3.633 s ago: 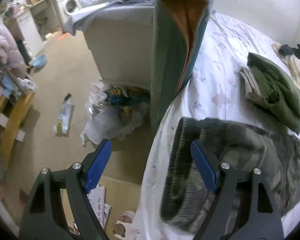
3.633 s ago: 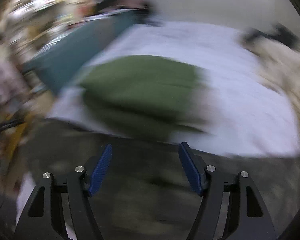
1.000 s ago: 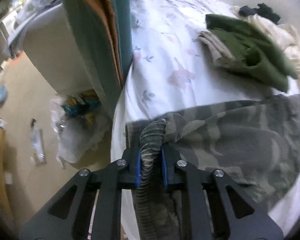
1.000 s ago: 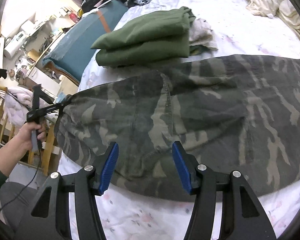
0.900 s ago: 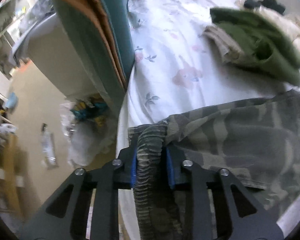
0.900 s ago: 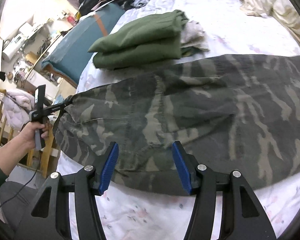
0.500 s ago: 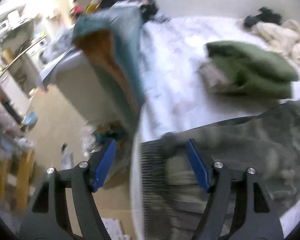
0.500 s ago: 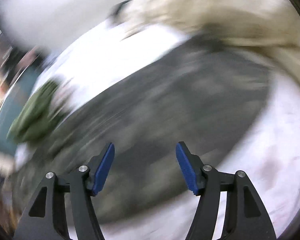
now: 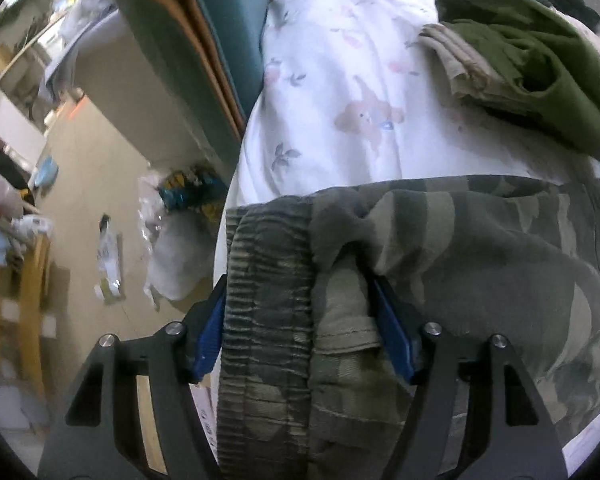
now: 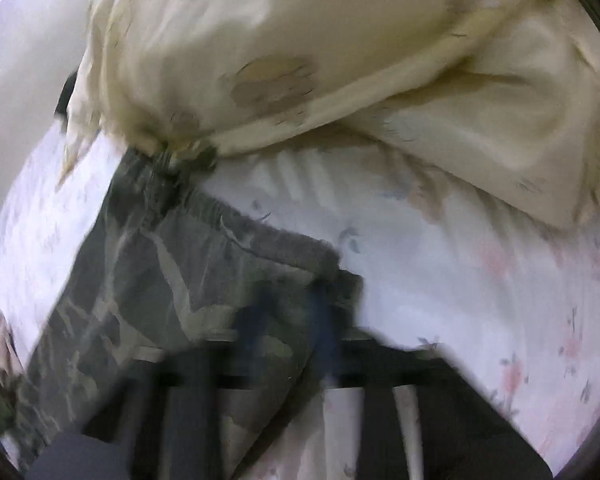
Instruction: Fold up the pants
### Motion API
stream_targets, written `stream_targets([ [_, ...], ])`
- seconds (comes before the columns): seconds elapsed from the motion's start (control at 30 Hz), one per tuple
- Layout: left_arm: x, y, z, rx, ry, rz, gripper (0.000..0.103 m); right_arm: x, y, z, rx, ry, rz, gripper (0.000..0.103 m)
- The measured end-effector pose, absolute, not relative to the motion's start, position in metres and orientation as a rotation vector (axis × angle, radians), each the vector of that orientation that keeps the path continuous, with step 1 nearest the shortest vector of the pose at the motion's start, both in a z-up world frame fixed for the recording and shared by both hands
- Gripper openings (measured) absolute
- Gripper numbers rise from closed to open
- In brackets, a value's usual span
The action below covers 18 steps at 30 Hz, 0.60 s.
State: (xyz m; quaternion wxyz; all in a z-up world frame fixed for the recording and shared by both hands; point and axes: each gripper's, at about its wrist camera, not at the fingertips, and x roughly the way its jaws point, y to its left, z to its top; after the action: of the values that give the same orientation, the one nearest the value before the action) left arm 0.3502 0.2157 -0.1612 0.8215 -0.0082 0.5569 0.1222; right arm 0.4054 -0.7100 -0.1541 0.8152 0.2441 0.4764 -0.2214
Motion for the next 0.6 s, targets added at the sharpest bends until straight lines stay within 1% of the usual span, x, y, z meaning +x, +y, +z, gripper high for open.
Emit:
stream_targets([
  [0.03, 0.349, 0.215, -0.161, -0.013, 1.183, 0.261, 0.065, 0.407, -0.705, -0.147, 0.462, 1.004, -0.470, 0.003],
  [0.1, 0.349, 0.214, -0.162, 0.000, 1.173, 0.258, 0.065, 0.398, -0.696, -0.125, 0.393, 0.925, -0.455, 0.002],
  [0.2, 0.346, 0.214, -0.164, -0.009, 1.176, 0.249, 0.065, 0.375, -0.701, -0.099, 0.424, 0.840, -0.531, 0.001],
  [0.27, 0.346, 0.211, -0.165, -0.009, 1.184, 0.246, 0.065, 0.369, -0.712, -0.107, 0.467, 0.890, -0.595, 0.001],
  [0.37, 0.347, 0.216, -0.167, -0.007, 1.186, 0.246, 0.066, 0.380, -0.719, -0.147, 0.478, 1.063, -0.571, 0.002],
  [0.4, 0.347, 0.217, -0.167, -0.010, 1.183, 0.246, 0.066, 0.380, -0.718, -0.152, 0.458, 1.078, -0.573, 0.009],
  [0.43, 0.346, 0.218, -0.167, -0.017, 1.182, 0.243, 0.066, 0.381, -0.718, -0.153, 0.446, 1.090, -0.589, 0.025],
  [0.47, 0.345, 0.220, -0.166, -0.022, 1.182, 0.239, 0.066, 0.380, -0.717, -0.152, 0.439, 1.095, -0.605, 0.029],
  [0.6, 0.343, 0.222, -0.159, -0.009, 1.169, 0.237, 0.066, 0.376, -0.697, -0.125, 0.320, 1.016, -0.655, 0.034],
])
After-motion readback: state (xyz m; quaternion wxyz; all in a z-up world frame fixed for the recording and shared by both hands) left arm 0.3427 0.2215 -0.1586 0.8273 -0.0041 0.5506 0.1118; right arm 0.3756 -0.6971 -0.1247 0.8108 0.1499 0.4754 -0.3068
